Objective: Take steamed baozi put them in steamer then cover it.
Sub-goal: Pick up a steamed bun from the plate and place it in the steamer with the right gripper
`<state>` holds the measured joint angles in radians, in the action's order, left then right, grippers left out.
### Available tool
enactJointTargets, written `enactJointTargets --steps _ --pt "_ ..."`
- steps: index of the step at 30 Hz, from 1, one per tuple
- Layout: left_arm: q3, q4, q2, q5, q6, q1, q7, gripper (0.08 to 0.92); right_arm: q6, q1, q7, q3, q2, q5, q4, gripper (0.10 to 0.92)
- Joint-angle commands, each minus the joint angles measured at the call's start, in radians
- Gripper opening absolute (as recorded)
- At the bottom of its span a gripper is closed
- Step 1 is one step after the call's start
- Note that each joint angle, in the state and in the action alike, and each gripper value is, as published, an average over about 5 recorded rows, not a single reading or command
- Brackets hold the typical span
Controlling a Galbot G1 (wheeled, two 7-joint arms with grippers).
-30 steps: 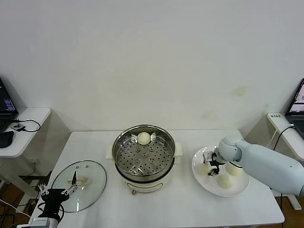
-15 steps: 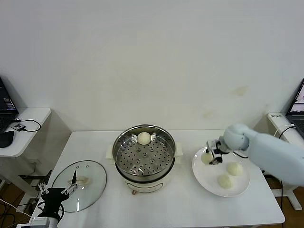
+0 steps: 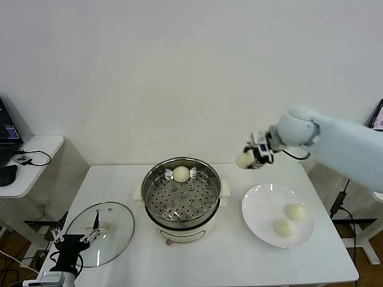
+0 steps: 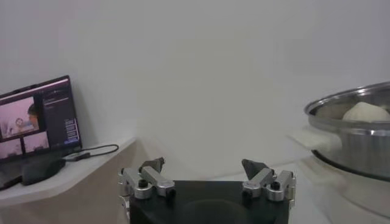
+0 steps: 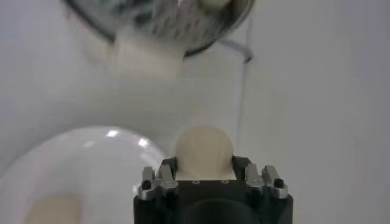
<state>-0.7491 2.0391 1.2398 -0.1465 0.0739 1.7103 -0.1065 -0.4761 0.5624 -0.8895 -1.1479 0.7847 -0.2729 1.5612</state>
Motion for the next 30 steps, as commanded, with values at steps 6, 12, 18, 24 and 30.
enactJointTargets --steps 6,12,18,24,30 --pt "-0.003 -0.002 0.012 -0.001 0.001 -0.006 0.001 0.823 -0.182 0.032 0.196 -0.089 0.384 -0.309 -0.065 0.585" --pt "-0.005 0.0 0.017 0.0 0.002 -0.006 0.0 0.823 -0.227 -0.047 0.208 -0.095 0.485 -0.269 -0.148 0.585" --pt "-0.009 0.002 0.019 0.0 0.002 -0.004 0.0 0.823 -0.234 -0.101 0.211 -0.089 0.563 -0.256 -0.221 0.585" --pt "-0.013 0.002 0.022 -0.001 0.004 -0.002 0.0 0.823 -0.241 -0.139 0.214 -0.086 0.607 -0.236 -0.263 0.585" --pt "-0.013 -0.001 0.023 0.0 0.008 -0.001 -0.001 0.823 -0.249 -0.159 0.21 -0.085 0.643 -0.218 -0.299 0.585"
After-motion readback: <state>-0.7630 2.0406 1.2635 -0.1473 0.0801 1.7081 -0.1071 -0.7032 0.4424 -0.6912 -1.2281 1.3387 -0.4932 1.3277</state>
